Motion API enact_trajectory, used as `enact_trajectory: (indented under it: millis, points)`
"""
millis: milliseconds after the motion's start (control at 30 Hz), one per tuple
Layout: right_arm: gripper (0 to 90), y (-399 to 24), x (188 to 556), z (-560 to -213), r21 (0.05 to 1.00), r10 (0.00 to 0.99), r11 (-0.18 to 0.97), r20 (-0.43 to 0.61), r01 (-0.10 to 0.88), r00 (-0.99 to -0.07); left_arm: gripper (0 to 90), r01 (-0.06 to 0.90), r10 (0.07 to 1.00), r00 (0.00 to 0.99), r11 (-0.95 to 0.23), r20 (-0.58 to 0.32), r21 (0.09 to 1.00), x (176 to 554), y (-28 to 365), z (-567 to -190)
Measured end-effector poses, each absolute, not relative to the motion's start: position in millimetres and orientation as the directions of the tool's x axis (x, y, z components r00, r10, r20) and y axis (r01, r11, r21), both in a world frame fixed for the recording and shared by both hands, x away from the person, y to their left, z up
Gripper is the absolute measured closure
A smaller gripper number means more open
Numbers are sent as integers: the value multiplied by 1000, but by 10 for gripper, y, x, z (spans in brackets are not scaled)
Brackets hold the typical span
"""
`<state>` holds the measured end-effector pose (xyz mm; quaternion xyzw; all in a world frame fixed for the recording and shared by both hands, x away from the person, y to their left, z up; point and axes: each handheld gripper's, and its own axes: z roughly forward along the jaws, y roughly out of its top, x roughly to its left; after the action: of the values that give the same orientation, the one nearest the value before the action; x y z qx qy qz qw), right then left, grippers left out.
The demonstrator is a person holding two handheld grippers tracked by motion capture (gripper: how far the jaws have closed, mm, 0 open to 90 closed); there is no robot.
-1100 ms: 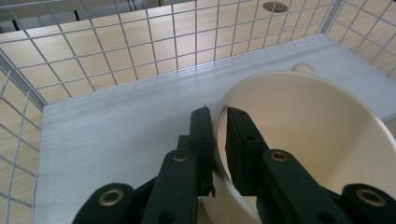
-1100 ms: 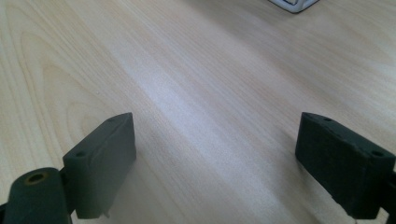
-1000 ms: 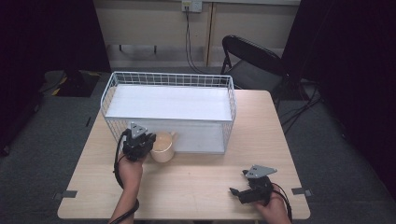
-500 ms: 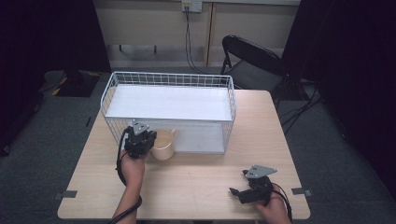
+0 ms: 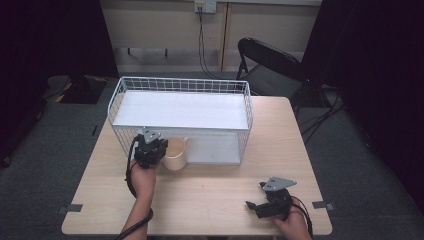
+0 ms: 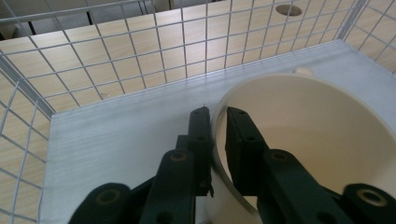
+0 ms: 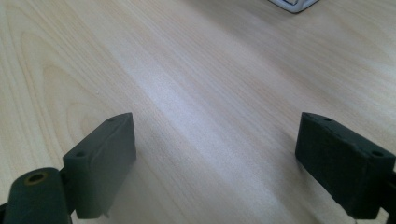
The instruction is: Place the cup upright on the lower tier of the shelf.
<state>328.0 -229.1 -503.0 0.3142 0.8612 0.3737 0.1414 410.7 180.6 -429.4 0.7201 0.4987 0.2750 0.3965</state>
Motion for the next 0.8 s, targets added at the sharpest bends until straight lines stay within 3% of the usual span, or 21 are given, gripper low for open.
enact_trajectory:
  millis: [200,400,600,800]
  points:
    - [117,-2291,3280,-5030,732,647,523,-9,436,-762,745,498,933,358,-175,-18,849,4096,1821,-4248]
    - [117,-2290,3280,-5030,732,647,523,-9,436,-762,612,511,925,376,-154,-59,846,4058,1844,-4252]
    - [117,-2291,3280,-5030,733,647,523,-9,435,-763,414,520,918,380,-113,-111,846,4018,1877,-4222]
    - [116,-2290,3280,-5030,732,647,523,-9,435,-762,342,513,905,413,-136,-105,848,3957,1864,-4154]
